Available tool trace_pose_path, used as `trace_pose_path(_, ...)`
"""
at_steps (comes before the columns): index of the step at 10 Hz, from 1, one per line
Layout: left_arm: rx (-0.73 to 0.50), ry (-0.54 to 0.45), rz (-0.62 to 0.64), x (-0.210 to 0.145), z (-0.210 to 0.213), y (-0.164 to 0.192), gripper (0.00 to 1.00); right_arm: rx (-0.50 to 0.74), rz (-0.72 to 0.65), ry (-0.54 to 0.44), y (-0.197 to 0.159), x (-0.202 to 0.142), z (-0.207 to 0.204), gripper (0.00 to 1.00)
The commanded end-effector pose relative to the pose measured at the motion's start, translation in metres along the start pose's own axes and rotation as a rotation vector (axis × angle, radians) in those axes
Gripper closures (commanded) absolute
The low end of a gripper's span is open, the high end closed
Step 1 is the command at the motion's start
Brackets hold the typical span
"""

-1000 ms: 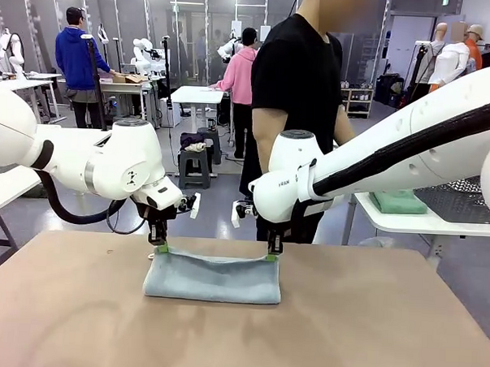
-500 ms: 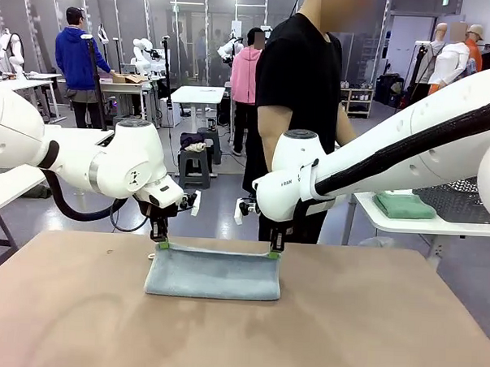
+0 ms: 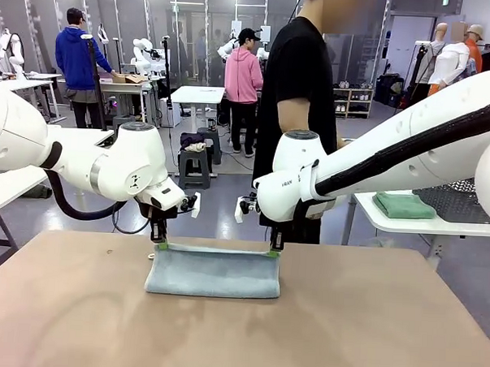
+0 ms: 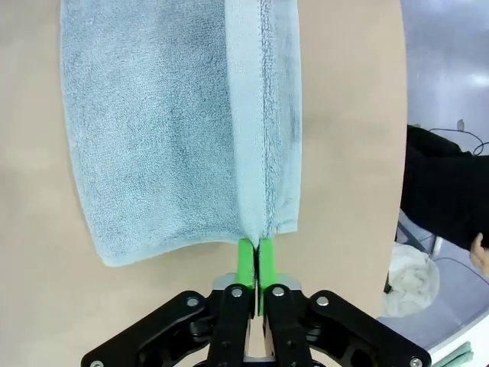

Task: Fold the towels and place them in the basket.
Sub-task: When a person lays out a Towel with hook on the table, fold it in half twice.

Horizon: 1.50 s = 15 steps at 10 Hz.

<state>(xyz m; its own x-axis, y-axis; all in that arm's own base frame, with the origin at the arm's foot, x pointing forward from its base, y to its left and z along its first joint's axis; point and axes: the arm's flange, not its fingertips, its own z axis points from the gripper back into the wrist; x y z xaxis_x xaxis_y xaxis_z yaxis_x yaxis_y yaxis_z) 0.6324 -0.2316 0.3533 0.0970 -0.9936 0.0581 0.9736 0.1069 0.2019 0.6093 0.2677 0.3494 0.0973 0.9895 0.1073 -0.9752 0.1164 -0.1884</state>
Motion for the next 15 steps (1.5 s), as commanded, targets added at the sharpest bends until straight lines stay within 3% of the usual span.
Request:
trace_pose_path(1,0.039,-0.007,0.002,0.000,-0.002,0.005,0.78,-0.038,-0.015,0.005,-0.004,-0.002,-0.003,0.79)
trace_pose_path(2,0.061,-0.009,0.008,0.000,0.000,0.004,0.59,-0.048,-0.005,-0.013,-0.004,-0.002,-0.003,0.61)
trace_pose_path(3,0.107,-0.008,0.024,-0.001,0.004,0.001,0.75,-0.085,0.004,-0.033,-0.004,-0.003,-0.001,0.59)
trace_pose_path(4,0.133,-0.022,0.030,-0.003,0.008,0.000,0.41,-0.101,0.006,-0.037,-0.006,-0.004,0.000,0.41)
trace_pose_path(5,0.114,-0.050,0.021,-0.007,0.012,-0.001,0.57,-0.090,0.001,-0.048,-0.007,-0.005,0.005,0.39)
trace_pose_path(6,0.039,-0.111,-0.005,-0.013,0.024,-0.007,0.54,-0.069,-0.015,-0.069,-0.002,-0.007,0.017,0.21)
trace_pose_path(8,-0.126,-0.206,-0.044,-0.037,0.066,-0.023,0.54,0.053,-0.129,-0.111,0.031,-0.011,0.063,0.21)
trace_pose_path(10,-0.148,-0.296,-0.024,-0.072,0.095,-0.034,0.54,0.056,-0.300,-0.127,0.061,-0.013,0.094,0.21)
trace_pose_path(13,-0.158,-0.519,0.015,-0.141,0.111,-0.041,0.54,0.069,-0.575,-0.193,0.101,-0.011,0.120,0.21)
trace_pose_path(15,-0.169,-0.650,0.017,-0.176,0.109,-0.041,0.54,0.096,-0.555,-0.247,0.111,-0.013,0.127,0.21)
